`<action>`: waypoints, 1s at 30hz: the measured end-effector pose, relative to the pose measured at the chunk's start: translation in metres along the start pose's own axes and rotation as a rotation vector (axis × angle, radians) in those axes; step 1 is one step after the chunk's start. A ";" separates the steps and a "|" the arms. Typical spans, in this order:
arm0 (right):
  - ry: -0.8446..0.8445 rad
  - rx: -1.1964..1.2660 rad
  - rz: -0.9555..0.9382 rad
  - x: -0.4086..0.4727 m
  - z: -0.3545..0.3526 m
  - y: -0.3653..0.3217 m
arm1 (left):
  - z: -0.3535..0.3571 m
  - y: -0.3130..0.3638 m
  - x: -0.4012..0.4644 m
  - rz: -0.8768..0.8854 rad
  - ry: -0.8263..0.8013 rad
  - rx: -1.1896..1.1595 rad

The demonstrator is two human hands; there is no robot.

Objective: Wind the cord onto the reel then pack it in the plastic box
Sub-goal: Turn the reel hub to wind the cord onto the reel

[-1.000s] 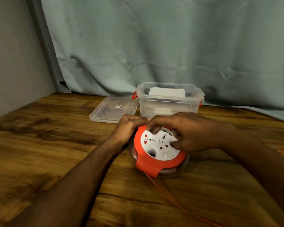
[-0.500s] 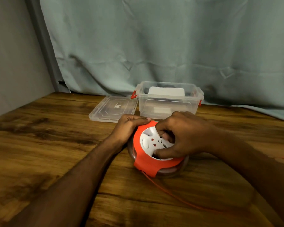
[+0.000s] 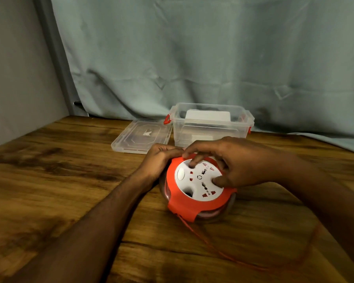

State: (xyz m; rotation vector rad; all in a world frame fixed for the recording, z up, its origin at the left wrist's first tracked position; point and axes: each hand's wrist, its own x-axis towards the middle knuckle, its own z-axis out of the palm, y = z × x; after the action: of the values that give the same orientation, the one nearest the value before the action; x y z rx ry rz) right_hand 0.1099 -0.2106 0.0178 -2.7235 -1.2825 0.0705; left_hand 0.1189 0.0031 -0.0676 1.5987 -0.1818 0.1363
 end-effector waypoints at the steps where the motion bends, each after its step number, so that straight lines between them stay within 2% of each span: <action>1: -0.015 -0.013 0.005 0.000 0.002 0.000 | 0.000 -0.001 0.000 -0.002 0.001 0.004; 9: 0.055 0.000 -0.005 -0.003 0.004 -0.001 | -0.002 -0.003 0.002 -0.026 -0.006 -0.007; 16: 0.085 -0.112 -0.020 -0.002 0.010 -0.007 | -0.002 -0.005 0.002 -0.046 -0.011 -0.039; 30: 0.149 -0.145 0.037 0.008 0.029 -0.025 | -0.001 -0.004 0.003 -0.058 -0.019 -0.056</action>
State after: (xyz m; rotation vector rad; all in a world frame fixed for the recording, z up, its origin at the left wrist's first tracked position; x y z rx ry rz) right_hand 0.0929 -0.1863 -0.0078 -2.8096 -1.2415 -0.2259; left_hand 0.1228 0.0045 -0.0711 1.5483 -0.1520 0.0704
